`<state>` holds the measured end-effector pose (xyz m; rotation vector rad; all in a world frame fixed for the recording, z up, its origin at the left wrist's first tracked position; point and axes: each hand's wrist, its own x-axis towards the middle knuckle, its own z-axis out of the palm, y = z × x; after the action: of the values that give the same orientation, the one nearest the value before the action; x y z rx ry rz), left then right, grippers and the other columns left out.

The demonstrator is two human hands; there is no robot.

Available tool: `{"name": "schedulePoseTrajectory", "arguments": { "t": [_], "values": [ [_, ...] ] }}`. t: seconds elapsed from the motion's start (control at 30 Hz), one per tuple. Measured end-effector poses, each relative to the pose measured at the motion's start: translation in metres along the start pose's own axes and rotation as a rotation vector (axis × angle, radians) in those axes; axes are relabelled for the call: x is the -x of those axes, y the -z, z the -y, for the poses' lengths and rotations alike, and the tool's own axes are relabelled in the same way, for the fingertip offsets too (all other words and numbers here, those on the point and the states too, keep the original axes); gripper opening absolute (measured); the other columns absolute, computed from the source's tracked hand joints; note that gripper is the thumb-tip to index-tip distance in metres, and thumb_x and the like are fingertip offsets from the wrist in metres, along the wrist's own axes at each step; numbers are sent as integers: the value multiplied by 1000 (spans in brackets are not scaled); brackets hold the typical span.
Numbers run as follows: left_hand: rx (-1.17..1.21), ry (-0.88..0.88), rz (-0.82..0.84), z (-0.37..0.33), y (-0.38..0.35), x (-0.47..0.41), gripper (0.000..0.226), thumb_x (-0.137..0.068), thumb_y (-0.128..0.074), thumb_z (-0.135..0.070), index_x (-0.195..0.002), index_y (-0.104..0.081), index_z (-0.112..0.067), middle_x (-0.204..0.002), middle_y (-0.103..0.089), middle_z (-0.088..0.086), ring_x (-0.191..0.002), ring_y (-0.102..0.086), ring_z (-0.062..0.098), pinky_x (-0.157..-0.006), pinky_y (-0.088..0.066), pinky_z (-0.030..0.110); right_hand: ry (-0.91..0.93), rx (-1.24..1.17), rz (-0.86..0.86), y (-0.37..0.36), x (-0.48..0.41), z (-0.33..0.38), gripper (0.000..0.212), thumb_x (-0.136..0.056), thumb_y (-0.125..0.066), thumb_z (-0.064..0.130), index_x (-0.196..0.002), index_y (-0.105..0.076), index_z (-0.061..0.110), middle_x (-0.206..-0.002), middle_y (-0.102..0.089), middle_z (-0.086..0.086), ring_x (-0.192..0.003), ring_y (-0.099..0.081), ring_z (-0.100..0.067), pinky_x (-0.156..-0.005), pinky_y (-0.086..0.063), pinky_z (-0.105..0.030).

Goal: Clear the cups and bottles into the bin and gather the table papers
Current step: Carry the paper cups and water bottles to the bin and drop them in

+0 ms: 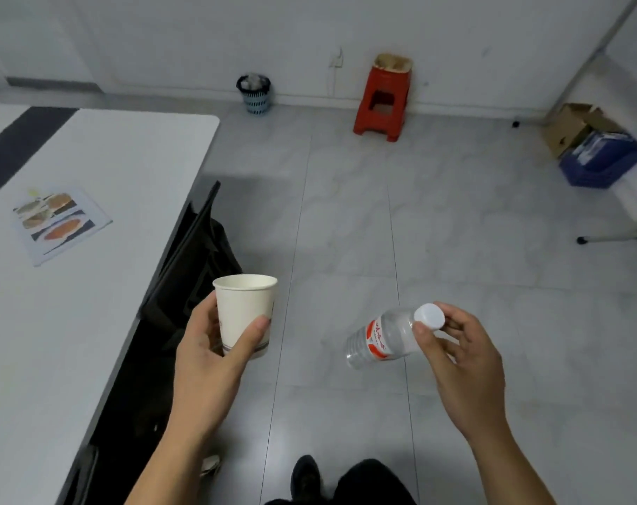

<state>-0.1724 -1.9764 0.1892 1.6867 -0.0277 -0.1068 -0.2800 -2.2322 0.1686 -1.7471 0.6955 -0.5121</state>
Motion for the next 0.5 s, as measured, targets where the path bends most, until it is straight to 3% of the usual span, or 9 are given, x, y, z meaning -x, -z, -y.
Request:
{"name": "schedulePoseTrajectory", "arguments": {
  "t": [0.2,0.37,0.5],
  "values": [
    [-24,-31,88,-18,-95,-156,62,-76,-74,-25,-135,-55,-21,-122,-66,-2,-104,-67,10,-69,-53,12,-44,-20,-152,-17,-156,-10,33,-84,-75,33,-115,-65,34,-115,-70,12,-101,-67,-1,-77,-51,-8],
    [-47,0,34,-10,-176,-287,62,-77,-75,-20,-136,-54,-20,-121,-67,-1,-94,-69,2,-65,-53,11,-67,-113,-169,-51,-323,-29,27,-83,-77,30,-108,-68,33,-112,-73,7,-106,-69,-13,-92,-56,-36],
    [-55,13,-43,-39,-216,-380,60,-78,-76,-14,-134,-55,-20,-120,-67,1,-94,-69,5,-70,-55,14,-63,-131,-110,-82,-453,-2,26,-85,-78,23,-108,-68,31,-111,-73,7,-106,-68,-12,-95,-55,-43]
  ]
}}
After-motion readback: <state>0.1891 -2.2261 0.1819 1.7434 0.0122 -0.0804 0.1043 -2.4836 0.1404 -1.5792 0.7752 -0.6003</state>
